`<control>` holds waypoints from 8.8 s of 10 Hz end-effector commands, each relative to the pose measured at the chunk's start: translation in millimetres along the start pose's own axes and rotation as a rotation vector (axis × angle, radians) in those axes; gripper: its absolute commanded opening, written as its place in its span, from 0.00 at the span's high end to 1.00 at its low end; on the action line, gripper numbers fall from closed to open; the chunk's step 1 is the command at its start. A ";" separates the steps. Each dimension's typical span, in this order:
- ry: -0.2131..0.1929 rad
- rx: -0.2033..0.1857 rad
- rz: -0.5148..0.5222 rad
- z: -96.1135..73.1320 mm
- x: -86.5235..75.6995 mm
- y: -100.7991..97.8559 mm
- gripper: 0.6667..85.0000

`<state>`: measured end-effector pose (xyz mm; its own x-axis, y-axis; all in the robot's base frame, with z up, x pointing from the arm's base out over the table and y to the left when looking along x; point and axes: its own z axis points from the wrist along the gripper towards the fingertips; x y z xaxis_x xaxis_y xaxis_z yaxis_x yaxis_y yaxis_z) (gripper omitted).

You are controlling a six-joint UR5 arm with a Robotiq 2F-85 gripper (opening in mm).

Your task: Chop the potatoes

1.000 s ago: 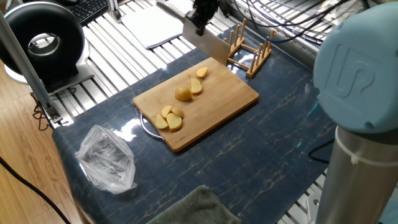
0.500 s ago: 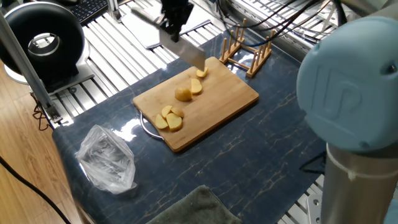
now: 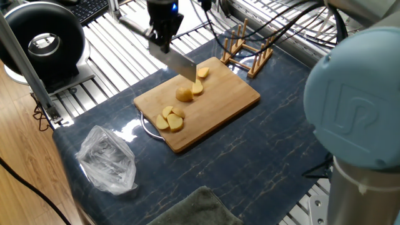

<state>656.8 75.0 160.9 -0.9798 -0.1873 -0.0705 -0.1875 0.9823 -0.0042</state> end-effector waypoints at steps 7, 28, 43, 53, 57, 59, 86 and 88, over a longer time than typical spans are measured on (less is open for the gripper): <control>0.002 0.010 -0.101 32.5 22.9 -13.1 1.00; 0.001 -0.006 -0.120 52.5 58.4 -8.5 1.00; -0.012 -0.015 -0.124 56.7 52.8 -9.5 1.00; -0.021 -0.014 -0.136 67.2 52.3 -12.3 1.00; -0.021 -0.011 -0.141 71.2 52.1 -14.3 1.00; -0.024 -0.011 -0.142 76.1 50.5 -14.2 1.00; 0.102 0.004 -0.120 -2.7 30.2 -5.6 1.00; 0.098 -0.002 -0.090 -9.8 18.8 3.8 1.00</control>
<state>628.6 62.7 158.9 -0.9534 -0.3003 0.0297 -0.3009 0.9535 -0.0184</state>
